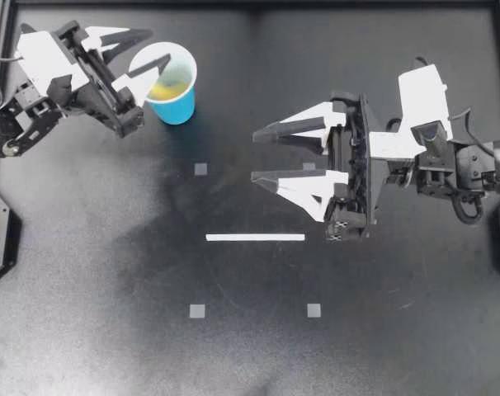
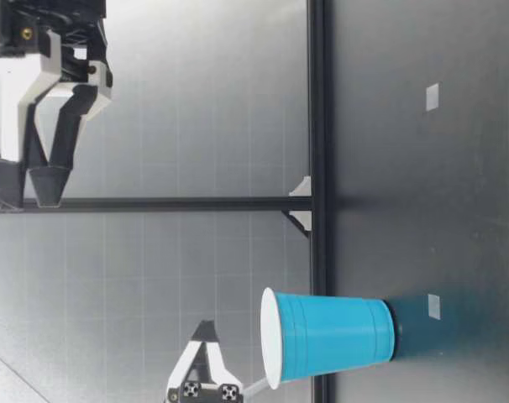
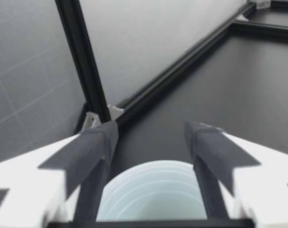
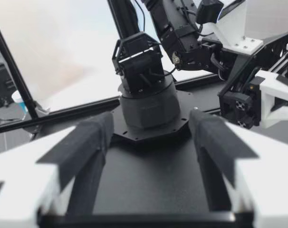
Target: Pick up the screwdriver with the right arm, hand it over to the left arm then place it into the cup.
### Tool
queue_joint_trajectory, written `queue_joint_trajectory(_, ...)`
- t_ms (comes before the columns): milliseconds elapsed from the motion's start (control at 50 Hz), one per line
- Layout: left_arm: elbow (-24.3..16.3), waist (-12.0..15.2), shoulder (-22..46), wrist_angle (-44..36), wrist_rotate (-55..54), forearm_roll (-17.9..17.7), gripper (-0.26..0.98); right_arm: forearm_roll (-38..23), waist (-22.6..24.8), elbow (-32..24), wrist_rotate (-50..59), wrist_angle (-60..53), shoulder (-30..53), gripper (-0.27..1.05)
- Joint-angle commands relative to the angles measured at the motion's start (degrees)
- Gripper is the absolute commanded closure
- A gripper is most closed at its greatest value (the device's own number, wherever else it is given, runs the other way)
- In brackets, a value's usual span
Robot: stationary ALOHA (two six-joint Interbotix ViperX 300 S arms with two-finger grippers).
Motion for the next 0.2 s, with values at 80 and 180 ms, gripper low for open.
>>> queue_joint_trajectory(80,-1.1,0.3,-1.7,-0.1,-1.4,0.4,0.12,-0.1,0.3,-0.7,0.1,-0.6,-0.4,0.12)
queue_joint_trajectory(180,-1.1,-0.4,-3.3,0.1,-3.0,1.4,0.12,-0.1,0.3,-0.7,0.1,-0.6,-0.4,0.12)
